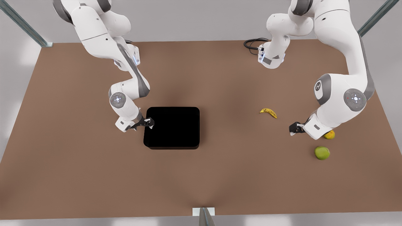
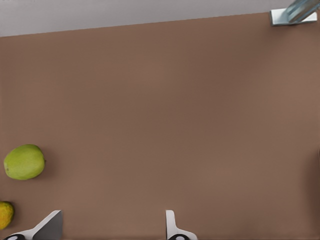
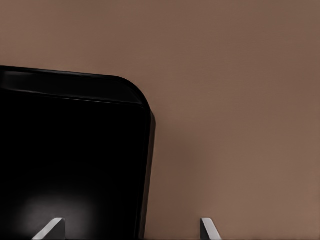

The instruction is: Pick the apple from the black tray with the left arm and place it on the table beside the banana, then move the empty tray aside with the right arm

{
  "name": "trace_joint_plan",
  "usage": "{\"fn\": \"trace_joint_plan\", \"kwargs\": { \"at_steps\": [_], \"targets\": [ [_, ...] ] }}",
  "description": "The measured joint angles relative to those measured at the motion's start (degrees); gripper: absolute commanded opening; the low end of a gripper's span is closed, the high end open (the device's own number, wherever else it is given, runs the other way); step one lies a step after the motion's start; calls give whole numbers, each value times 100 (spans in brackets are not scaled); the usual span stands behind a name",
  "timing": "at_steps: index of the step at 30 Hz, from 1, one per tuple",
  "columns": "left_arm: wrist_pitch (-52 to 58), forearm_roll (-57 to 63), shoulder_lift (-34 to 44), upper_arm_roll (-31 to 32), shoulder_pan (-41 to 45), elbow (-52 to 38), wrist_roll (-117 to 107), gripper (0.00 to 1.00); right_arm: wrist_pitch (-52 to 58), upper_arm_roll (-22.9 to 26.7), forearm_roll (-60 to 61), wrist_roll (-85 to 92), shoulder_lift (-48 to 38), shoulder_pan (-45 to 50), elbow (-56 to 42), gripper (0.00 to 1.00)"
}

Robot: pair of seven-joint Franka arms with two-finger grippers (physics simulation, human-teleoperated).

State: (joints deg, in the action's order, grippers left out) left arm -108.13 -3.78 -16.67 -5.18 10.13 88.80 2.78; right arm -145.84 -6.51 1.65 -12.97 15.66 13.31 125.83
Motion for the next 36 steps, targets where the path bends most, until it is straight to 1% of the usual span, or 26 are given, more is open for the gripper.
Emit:
{"fn": "trace_joint_plan", "kwargs": {
  "at_steps": [4,7,8,9,10,11,12,13,14,15,17,20,22,23,27,31,32,34,36],
  "targets": [
    [-4,3,0,0,7,-4,118,100,-51,-119,-65,-76,59,14,84,100],
    [-7,3,0,0,7,-5,191,100,-84,-152,-79,-169,309,15,73,100],
    [-7,4,0,1,7,-3,213,100,-93,-155,-81,-220,397,15,60,97],
    [-8,4,0,0,7,-1,233,100,-100,-156,-83,-271,467,11,46,97],
    [-8,4,-4,3,6,-1,253,100,-106,-155,-84,-320,511,8,37,93],
    [-8,4,-7,3,7,0,271,100,-111,-153,-82,-369,533,3,30,81],
    [-9,4,-8,1,8,0,289,100,-116,-151,-80,-420,548,-1,23,64],
    [-9,4,-8,1,7,0,305,100,-118,-150,-73,-470,557,-2,19,54],
    [-11,4,-9,0,7,-3,321,100,-120,-147,-62,-513,557,-3,16,47],
    [-11,4,-9,2,6,-3,335,100,-122,-146,-41,-546,553,-5,13,37],
    [-11,4,-9,4,8,-5,363,100,-119,-144,-1,-600,539,-4,-4,25],
    [-13,4,-9,0,7,-5,398,100,-108,-142,-3,-706,524,2,-11,15],
    [-13,4,-9,1,7,-3,419,100,-106,-143,8,-758,518,3,-14,11],
    [-13,4,-9,3,6,-2,428,100,-104,-143,16,-777,507,3,-26,7],
    [-14,4,-9,5,8,0,460,100,60,-162,62,-810,311,0,-238,2],
    [-12,4,-9,5,7,0,486,100,717,-134,91,-786,19,-37,-803,2],
    [-12,3,-11,6,6,0,491,100,951,-91,99,-758,-6,-55,-1027,1],
    [-12,3,-16,6,8,0,501,100,1464,115,115,-659,-18,-82,-1544,1],
    [-11,4,-17,4,6,0,510,100,1990,487,118,-473,15,-90,-2117,0]
  ]
}}
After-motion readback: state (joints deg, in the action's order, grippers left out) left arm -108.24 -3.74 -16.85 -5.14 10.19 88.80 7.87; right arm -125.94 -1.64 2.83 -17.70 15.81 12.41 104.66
